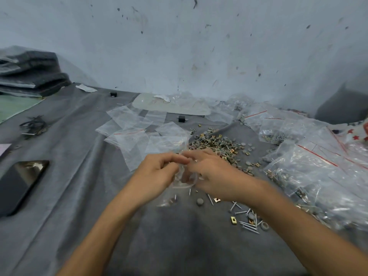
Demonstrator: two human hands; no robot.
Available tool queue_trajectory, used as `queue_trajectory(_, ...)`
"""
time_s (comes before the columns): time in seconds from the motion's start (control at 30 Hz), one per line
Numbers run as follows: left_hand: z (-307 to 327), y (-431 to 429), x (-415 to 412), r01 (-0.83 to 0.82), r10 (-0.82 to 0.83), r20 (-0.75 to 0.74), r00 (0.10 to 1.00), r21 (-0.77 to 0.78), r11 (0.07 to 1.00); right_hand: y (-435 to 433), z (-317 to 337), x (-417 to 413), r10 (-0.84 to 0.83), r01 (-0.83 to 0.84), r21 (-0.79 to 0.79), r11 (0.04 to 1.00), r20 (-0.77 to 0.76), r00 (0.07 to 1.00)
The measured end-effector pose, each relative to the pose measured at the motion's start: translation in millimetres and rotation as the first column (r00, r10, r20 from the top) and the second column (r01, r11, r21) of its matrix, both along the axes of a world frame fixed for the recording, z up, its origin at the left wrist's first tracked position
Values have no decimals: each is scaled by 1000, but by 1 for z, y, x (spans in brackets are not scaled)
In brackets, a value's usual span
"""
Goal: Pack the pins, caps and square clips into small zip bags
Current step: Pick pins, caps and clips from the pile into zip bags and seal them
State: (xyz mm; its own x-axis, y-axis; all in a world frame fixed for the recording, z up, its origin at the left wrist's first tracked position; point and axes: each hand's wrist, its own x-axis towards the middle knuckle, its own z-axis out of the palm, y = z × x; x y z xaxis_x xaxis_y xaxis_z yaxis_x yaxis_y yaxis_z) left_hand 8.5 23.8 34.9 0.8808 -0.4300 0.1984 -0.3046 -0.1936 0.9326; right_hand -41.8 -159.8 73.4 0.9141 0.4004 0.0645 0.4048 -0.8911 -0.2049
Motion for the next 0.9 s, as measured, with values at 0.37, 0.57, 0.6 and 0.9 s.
queue_trajectory(0.37,17,13,-37,-16,17,12,1000,-76,997,-26,20,-35,-135,147,416,898,-57,989)
queue_trajectory(0.57,12,4,-44,-25,33,76,997,-99,995,-39,29,-54,-201,196,464,864,-40,979)
queue_trajectory(0.6,11,2,-46,-21,29,121,992,-63,998,-39,28,-56,-204,205,489,848,-56,977)
queue_trajectory(0.9,25,-12,-64,-21,0,302,953,66,998,-22,27,-58,-191,138,484,864,62,980)
